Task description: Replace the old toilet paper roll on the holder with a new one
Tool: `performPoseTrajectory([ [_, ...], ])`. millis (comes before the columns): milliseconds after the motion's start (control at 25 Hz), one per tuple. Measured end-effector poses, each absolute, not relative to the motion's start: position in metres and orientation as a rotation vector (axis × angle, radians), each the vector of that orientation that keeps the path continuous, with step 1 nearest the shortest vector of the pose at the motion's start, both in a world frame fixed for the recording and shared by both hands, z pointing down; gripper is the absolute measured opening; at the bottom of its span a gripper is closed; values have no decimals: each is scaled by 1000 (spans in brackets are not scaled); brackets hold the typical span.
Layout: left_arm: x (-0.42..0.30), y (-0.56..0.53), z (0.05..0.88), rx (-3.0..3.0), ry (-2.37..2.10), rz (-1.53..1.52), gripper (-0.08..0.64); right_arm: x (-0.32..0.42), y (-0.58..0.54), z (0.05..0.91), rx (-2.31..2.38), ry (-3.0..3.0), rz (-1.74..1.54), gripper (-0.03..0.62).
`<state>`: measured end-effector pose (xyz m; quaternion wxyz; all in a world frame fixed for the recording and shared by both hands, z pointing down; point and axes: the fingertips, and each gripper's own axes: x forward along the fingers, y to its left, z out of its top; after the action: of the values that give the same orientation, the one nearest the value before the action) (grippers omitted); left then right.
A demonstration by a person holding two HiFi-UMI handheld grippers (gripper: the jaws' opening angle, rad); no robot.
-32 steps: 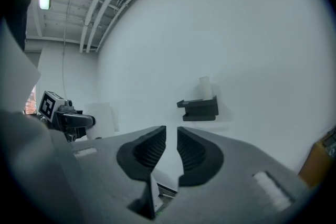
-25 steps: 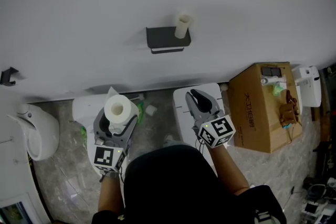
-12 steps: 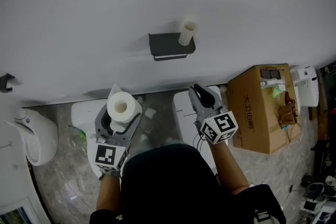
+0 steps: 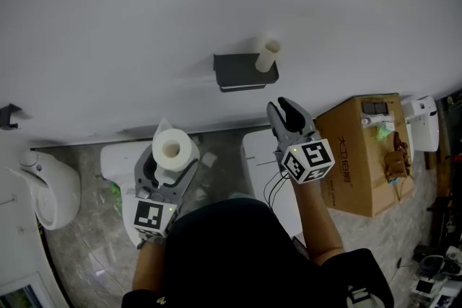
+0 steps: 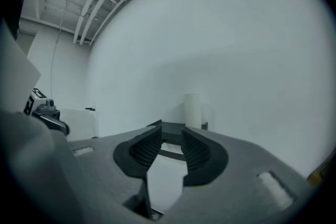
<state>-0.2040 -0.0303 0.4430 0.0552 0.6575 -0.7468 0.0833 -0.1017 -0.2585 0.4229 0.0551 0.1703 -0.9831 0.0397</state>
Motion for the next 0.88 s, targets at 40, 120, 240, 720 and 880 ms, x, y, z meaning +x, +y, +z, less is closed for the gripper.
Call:
performPoseTrajectory([
  [40, -204, -30, 443, 1990, -2269, 252, 400, -106, -264, 421, 521, -2982, 107, 118],
  [120, -205, -30, 442, 1960, -2269, 236, 400, -115, -277, 417, 534, -2981, 83, 140],
  [240, -207, -25, 444, 1946, -2285, 261, 400, -127, -293, 409, 559, -2983, 51, 171],
  [720, -220, 6, 449, 1720, -2382, 279, 400, -176, -344, 412, 582, -2951, 29, 250],
  [880, -217, 15, 449, 1643, -2382, 237, 400, -190, -347, 418, 568, -2933, 29, 249],
])
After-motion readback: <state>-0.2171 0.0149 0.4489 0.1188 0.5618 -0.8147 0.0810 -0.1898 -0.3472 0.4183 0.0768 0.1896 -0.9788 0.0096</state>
